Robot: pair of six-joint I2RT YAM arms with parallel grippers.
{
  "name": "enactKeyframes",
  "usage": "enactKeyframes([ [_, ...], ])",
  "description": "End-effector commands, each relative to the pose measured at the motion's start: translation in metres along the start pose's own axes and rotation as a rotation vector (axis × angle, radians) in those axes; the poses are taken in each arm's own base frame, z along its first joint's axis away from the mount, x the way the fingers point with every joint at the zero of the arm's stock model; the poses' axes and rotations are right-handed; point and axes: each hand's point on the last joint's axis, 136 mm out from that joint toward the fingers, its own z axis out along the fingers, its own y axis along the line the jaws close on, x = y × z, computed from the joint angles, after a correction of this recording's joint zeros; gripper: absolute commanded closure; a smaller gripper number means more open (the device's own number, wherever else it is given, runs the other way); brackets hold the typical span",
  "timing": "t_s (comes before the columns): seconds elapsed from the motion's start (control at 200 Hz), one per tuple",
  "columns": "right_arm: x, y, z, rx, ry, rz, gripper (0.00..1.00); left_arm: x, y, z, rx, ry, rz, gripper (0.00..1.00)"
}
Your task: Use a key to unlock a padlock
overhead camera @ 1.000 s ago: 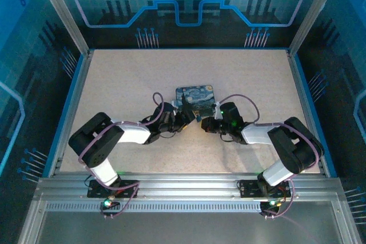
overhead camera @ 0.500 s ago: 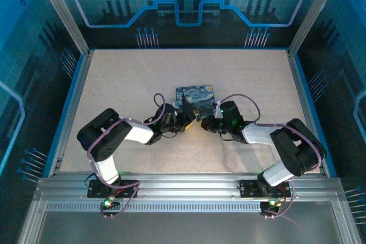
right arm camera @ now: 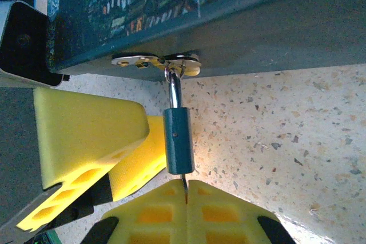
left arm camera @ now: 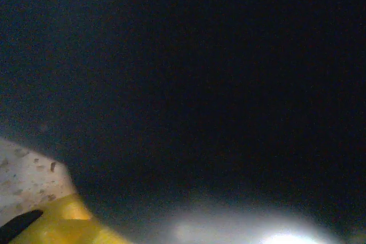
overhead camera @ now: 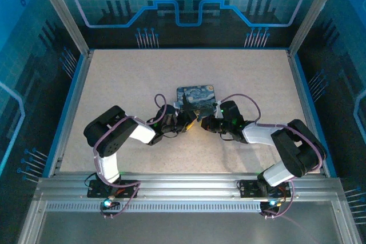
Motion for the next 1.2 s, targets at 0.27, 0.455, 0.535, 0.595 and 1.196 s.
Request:
enactKeyframes([
  [0.27, -0.008, 0.015, 0.000, -0.032, -0.012, -0.004, 1.00, 0.005, -0.026, 0.011, 0.086, 0.040, 0.006, 0.57],
  [0.455, -0.008, 0.014, 0.001, -0.030, -0.010, 0.001, 1.00, 0.007, -0.029, 0.016, 0.103, 0.053, -0.004, 0.61],
  [0.535, -0.008, 0.014, 0.001, -0.033, -0.010, 0.006, 1.00, 0.007, -0.029, 0.017, 0.105, 0.055, -0.007, 0.63],
  [0.595, -0.009, 0.014, 0.001, -0.033, -0.011, 0.013, 1.00, 0.008, -0.029, 0.018, 0.105, 0.057, -0.008, 0.64],
  [1.196, -0.013, 0.016, -0.001, -0.113, -0.017, 0.142, 1.00, 0.010, -0.030, 0.022, 0.119, 0.067, -0.007, 0.77],
])
